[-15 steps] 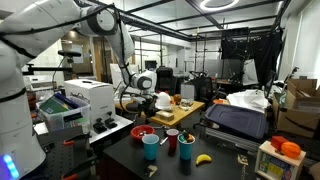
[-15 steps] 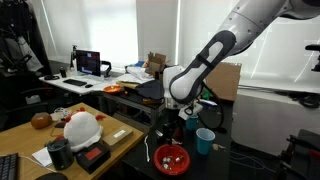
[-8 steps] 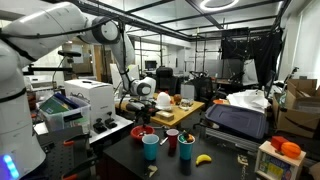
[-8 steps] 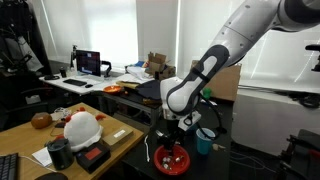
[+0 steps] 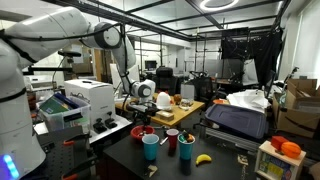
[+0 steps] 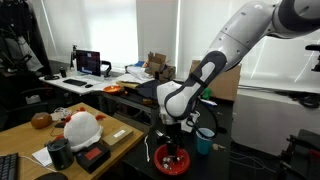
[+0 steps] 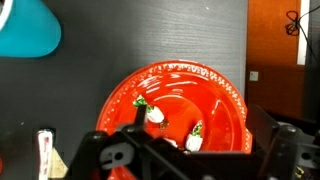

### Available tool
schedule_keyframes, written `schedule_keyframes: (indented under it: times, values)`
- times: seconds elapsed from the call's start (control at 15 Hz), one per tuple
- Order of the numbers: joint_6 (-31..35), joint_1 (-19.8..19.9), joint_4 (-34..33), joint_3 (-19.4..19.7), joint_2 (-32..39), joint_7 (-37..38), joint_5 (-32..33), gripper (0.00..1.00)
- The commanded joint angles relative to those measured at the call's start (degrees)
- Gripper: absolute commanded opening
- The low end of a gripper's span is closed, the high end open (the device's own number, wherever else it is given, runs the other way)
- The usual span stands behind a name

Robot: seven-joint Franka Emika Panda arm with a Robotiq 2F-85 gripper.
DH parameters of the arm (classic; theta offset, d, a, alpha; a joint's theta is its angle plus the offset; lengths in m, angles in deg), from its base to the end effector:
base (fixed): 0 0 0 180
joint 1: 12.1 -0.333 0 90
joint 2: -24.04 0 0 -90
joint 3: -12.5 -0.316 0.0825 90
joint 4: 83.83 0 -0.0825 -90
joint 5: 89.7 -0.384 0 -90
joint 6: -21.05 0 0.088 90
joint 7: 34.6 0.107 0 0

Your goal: Put the sweets inside the blue cup.

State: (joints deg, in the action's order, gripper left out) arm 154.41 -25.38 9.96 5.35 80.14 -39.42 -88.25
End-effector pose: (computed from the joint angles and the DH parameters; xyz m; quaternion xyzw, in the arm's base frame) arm 0.5897 0.2164 0.0262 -0.9672 -0.2065 0.1451 0.0277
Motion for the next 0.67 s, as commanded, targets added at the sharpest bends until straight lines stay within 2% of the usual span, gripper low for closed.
schedule_keyframes:
  times: [0.0,0.2,0.6]
  values:
    - [-3.5,1.0,-2.4,-1.3,1.3,-5.9,2.9,1.0]
    - [-4.4,1.1,-2.8,-1.3,2.0,-8.8,4.6,1.0]
    - [-2.8,0.2,-3.4,-0.3,3.4,-9.4,9.2,1.0]
